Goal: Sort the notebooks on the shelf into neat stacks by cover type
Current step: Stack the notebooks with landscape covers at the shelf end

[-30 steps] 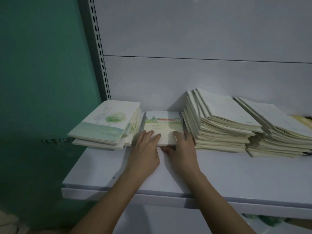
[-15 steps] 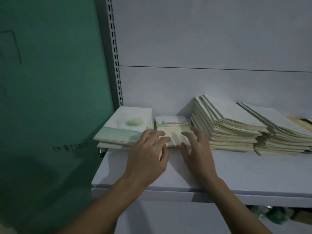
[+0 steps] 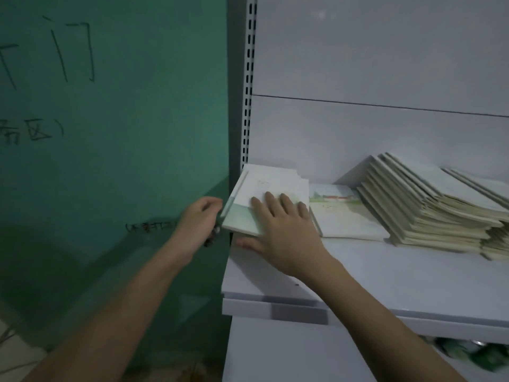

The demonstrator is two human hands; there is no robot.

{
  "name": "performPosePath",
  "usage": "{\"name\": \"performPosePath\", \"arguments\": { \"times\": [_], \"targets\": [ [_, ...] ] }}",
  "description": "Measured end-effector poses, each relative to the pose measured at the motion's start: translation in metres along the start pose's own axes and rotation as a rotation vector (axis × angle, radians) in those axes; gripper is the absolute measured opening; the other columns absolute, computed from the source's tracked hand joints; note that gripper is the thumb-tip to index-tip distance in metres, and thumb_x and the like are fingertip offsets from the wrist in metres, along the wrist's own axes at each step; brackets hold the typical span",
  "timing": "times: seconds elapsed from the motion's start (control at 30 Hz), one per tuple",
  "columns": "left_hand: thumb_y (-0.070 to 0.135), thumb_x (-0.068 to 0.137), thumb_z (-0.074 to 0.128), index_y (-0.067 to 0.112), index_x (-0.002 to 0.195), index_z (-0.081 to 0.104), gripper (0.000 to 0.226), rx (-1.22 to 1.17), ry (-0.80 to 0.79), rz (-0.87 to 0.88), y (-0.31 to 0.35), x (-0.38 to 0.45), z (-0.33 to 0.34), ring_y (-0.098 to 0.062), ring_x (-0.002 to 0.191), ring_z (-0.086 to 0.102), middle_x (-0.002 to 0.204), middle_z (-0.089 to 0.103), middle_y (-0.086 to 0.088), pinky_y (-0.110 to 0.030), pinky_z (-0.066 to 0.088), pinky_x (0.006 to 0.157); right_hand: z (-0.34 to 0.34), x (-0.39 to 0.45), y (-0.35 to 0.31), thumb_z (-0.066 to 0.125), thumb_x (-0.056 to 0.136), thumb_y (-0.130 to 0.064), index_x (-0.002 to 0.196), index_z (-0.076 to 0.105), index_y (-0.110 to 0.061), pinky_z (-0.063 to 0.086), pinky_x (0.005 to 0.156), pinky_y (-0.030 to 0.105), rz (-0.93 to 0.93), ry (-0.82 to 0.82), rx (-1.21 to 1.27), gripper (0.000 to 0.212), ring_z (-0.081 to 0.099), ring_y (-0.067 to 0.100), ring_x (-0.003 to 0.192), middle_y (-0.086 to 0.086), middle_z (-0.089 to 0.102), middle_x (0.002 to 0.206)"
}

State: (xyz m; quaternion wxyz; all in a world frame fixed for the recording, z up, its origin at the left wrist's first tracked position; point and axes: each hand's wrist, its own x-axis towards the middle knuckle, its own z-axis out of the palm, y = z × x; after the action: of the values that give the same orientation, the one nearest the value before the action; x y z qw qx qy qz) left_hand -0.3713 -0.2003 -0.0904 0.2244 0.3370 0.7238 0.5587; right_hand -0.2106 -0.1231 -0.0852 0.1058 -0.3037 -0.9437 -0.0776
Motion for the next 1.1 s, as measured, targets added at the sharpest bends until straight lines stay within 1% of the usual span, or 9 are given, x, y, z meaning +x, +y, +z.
{"name": "performPosePath", "arguments": {
  "times": [0.13, 0.3, 0.43, 0.53, 0.6, 0.7, 0.83, 0.97, 1.1],
  "targets": [
    [0.027, 0.094, 0.054, 0.019, 0.094, 0.074, 0.021, -0.034, -0.04, 0.023, -0.002, 0.01, -0.009, -0.02, 0.068, 0.056, 0.088, 0.069, -0.003, -0.029, 0.04, 0.061, -0.017, -0.023, -0.005, 0.001, 0.081, -0.08, 0.148, 0.022, -0.029, 0.029, 0.112, 0.05, 0.016, -0.007, 0.048, 0.086, 0.028, 0.028, 0.141, 0.001, 0.027, 0.156],
    [0.055, 0.091, 0.05, 0.008, 0.092, 0.067, 0.05, -0.194, -0.151, -0.11, 0.017, 0.024, -0.022, -0.017, 0.051, 0.044, 0.079, 0.059, -0.009, -0.027, 0.035, 0.052, -0.054, 0.011, -0.004, 0.021, 0.083, -0.077, 0.145, 0.036, -0.039, 0.042, 0.1, 0.044, 0.154, -0.002, 0.581, 0.074, 0.05, 0.026, 0.124, -0.003, 0.049, 0.143],
    [0.052, 0.088, 0.058, 0.009, 0.106, 0.069, 0.048, -0.559, -0.447, -0.287, 0.025, 0.027, -0.048, -0.023, 0.075, 0.064, 0.087, 0.07, -0.008, -0.036, 0.05, 0.077, -0.047, 0.022, -0.05, 0.03, 0.089, -0.069, 0.151, 0.026, -0.029, 0.036, 0.105, 0.04, -0.05, -0.057, 0.4, 0.074, 0.041, 0.025, 0.131, 0.001, 0.036, 0.153],
    [0.026, 0.092, 0.057, 0.008, 0.106, 0.066, 0.025, -0.494, -0.423, -0.349, 0.017, 0.025, -0.063, -0.023, 0.069, 0.069, 0.081, 0.073, -0.009, -0.034, 0.056, 0.069, -0.035, 0.027, -0.068, 0.035, 0.091, -0.067, 0.153, 0.019, -0.024, 0.024, 0.112, 0.041, -0.169, -0.104, 0.237, 0.077, 0.027, 0.024, 0.138, 0.001, 0.024, 0.158],
    [0.023, 0.094, 0.054, 0.008, 0.115, 0.063, 0.027, -0.448, -0.427, -0.356, 0.008, 0.027, -0.073, -0.027, 0.079, 0.069, 0.093, 0.074, -0.012, -0.038, 0.057, 0.071, -0.04, 0.029, -0.058, 0.036, 0.093, -0.064, 0.152, 0.024, -0.03, 0.02, 0.114, 0.035, -0.144, -0.179, 0.476, 0.069, 0.024, 0.015, 0.141, -0.008, 0.023, 0.158],
    [0.02, 0.096, 0.054, 0.016, 0.125, 0.057, 0.03, -0.456, -0.276, -0.232, 0.002, 0.035, -0.094, -0.028, 0.087, 0.067, 0.106, 0.071, -0.009, -0.039, 0.057, 0.069, -0.044, 0.029, -0.032, 0.031, 0.093, -0.064, 0.151, 0.025, -0.037, 0.017, 0.116, 0.03, 0.009, -0.07, 0.761, 0.064, 0.024, 0.006, 0.141, -0.016, 0.023, 0.157],
    [0.017, 0.097, 0.051, 0.022, 0.127, 0.056, 0.031, -0.531, -0.193, -0.183, -0.004, 0.041, -0.117, -0.021, 0.08, 0.064, 0.104, 0.07, -0.002, -0.026, 0.056, 0.053, -0.008, 0.019, -0.005, 0.028, 0.084, -0.078, 0.153, 0.014, -0.038, 0.009, 0.121, 0.039, 0.085, -0.077, 0.24, 0.081, 0.009, 0.013, 0.148, -0.013, 0.012, 0.16],
    [0.01, 0.099, 0.047, 0.03, 0.131, 0.05, 0.038, -0.503, -0.217, -0.213, -0.021, 0.041, -0.121, -0.019, 0.088, 0.065, 0.109, 0.067, 0.003, -0.026, 0.056, 0.052, 0.003, 0.006, -0.005, 0.01, 0.075, -0.088, 0.149, 0.026, -0.038, 0.017, 0.119, 0.037, 0.083, 0.051, 0.221, 0.091, 0.019, 0.013, 0.146, -0.014, 0.023, 0.157],
    [0.006, 0.099, 0.046, 0.032, 0.132, 0.046, 0.041, -0.468, -0.232, -0.213, -0.027, 0.043, -0.109, -0.02, 0.093, 0.065, 0.115, 0.065, 0.002, -0.029, 0.056, 0.055, -0.032, 0.014, -0.007, 0.026, 0.083, -0.077, 0.139, 0.044, -0.042, 0.036, 0.109, 0.039, 0.24, 0.049, 0.608, 0.069, 0.045, 0.017, 0.131, -0.013, 0.05, 0.142]
  ]
}}
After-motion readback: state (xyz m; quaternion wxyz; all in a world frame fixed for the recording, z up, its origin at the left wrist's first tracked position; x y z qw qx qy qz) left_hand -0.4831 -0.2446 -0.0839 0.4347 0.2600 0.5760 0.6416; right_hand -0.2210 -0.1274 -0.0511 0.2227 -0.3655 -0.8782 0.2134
